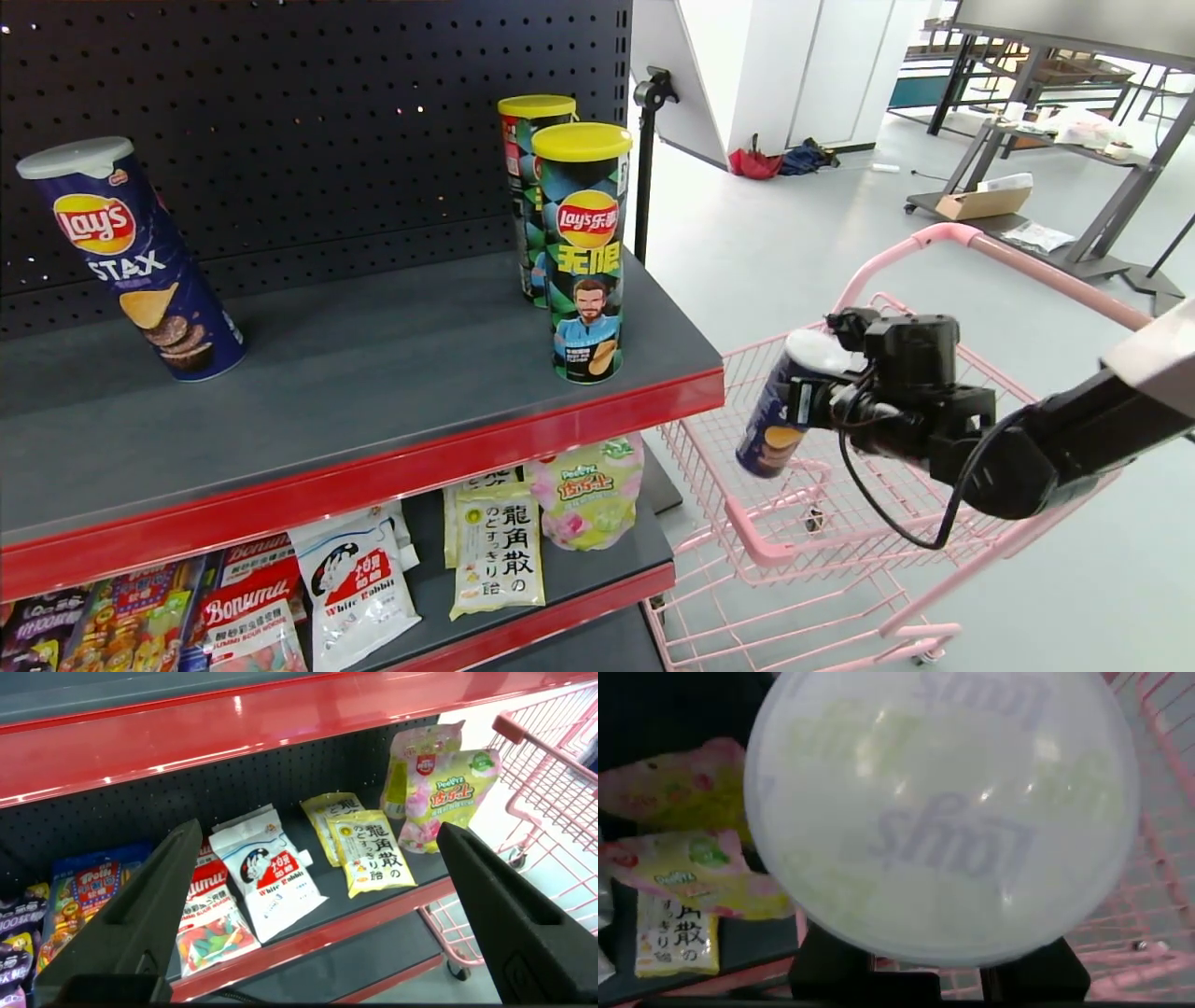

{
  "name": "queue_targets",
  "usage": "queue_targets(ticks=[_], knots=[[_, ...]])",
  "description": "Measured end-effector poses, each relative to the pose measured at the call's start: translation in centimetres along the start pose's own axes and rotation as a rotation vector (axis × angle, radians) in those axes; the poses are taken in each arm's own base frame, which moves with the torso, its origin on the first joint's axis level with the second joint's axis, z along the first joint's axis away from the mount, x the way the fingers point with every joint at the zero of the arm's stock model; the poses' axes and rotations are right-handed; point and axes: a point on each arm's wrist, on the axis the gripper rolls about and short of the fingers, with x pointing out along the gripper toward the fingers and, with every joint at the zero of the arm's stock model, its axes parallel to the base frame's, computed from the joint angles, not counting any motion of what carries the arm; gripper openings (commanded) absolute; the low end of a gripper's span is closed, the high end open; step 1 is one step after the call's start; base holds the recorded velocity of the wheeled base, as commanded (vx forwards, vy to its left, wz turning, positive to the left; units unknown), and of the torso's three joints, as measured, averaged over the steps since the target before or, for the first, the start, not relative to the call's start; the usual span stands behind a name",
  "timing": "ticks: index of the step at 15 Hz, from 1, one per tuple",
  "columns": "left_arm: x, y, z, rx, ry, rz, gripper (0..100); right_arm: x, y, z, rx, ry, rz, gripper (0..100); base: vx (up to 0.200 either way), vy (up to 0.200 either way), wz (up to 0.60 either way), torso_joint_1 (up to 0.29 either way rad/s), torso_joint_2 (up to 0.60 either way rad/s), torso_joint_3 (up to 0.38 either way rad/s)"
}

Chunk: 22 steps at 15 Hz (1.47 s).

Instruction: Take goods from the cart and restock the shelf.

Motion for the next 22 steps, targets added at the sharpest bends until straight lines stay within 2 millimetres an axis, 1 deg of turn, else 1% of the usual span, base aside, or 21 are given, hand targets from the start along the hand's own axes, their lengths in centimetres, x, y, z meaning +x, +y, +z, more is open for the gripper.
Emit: queue_targets(ticks=[2, 4, 5, 6, 8, 10, 11, 12, 13, 15, 17, 18, 20, 22], knots=[[0.0, 0.0, 0.0, 0.0, 0.0, 0.0, 100, -2.1, -0.9, 4.2, -0.066, -0.108, -0.024, 0, 0.0, 0.0, 0.0, 0.0, 0.0, 0.0], [0.0, 0.0, 0.0, 0.0, 0.0, 0.0, 100, -5.9, -1.1, 7.9, -0.089, -0.215, -0.055, 0, 0.0, 0.0, 0.0, 0.0, 0.0, 0.0], [0.0, 0.0, 0.0, 0.0, 0.0, 0.0, 100, -8.3, -1.2, 9.2, -0.097, -0.253, -0.095, 0, 0.0, 0.0, 0.0, 0.0, 0.0, 0.0], [0.0, 0.0, 0.0, 0.0, 0.0, -0.001, 100, -11.0, -1.3, 10.3, -0.108, -0.279, -0.134, 0, 0.0, 0.0, 0.0, 0.0, 0.0, 0.0], [0.0, 0.0, 0.0, 0.0, 0.0, 0.0, 100, -16.5, -1.3, 10.7, -0.128, -0.273, -0.161, 0, 0.0, 0.0, 0.0, 0.0, 0.0, 0.0], [0.0, 0.0, 0.0, 0.0, 0.0, 0.0, 100, -22.5, -1.7, 9.7, -0.153, -0.225, -0.171, 0, 0.0, 0.0, 0.0, 0.0, 0.0, 0.0], [0.0, 0.0, 0.0, 0.0, 0.0, 0.0, 100, -25.3, -2.1, 8.7, -0.164, -0.194, -0.176, 0, 0.0, 0.0, 0.0, 0.0, 0.0, 0.0], [0.0, 0.0, 0.0, 0.0, 0.0, 0.0, 100, -28.2, -2.6, 7.1, -0.172, -0.159, -0.183, 0, 0.0, 0.0, 0.0, 0.0, 0.0, 0.0], [0.0, 0.0, 0.0, 0.0, 0.0, 0.0, 100, -30.6, -3.1, 5.4, -0.177, -0.133, -0.191, 0, 0.0, 0.0, 0.0, 0.0, 0.0, 0.0], [0.0, 0.0, 0.0, 0.0, 0.0, -0.001, 100, -34.2, -4.1, 1.6, -0.187, -0.101, -0.215, 0, 0.0, 0.0, 0.0, 0.0, 0.0, 0.0], [0.0, 0.0, 0.0, 0.0, 0.0, 0.0, 100, -36.0, -4.7, -1.5, -0.2, -0.095, -0.233, 0, 0.0, 0.0, 0.0, 0.0, 0.0, 0.0], [0.0, 0.0, 0.0, 0.0, 0.0, 0.0, 100, -36.5, -4.9, -2.5, -0.203, -0.104, -0.239, 0, 0.0, 0.0, 0.0, 0.0, 0.0, 0.0], [0.0, 0.0, 0.0, 0.0, 0.0, 0.0, 100, -37.2, -5.1, -3.4, -0.2, -0.134, -0.244, 0, 0.0, 0.0, 0.0, 0.115, -0.3, -0.183], [0.0, 0.0, 0.0, 0.0, 0.0, 0.0, 100, -37.6, -5.1, -3.7, -0.203, -0.153, -0.241, 0, 0.0, 0.0, 0.0, 0.2, -0.53, -0.327]])
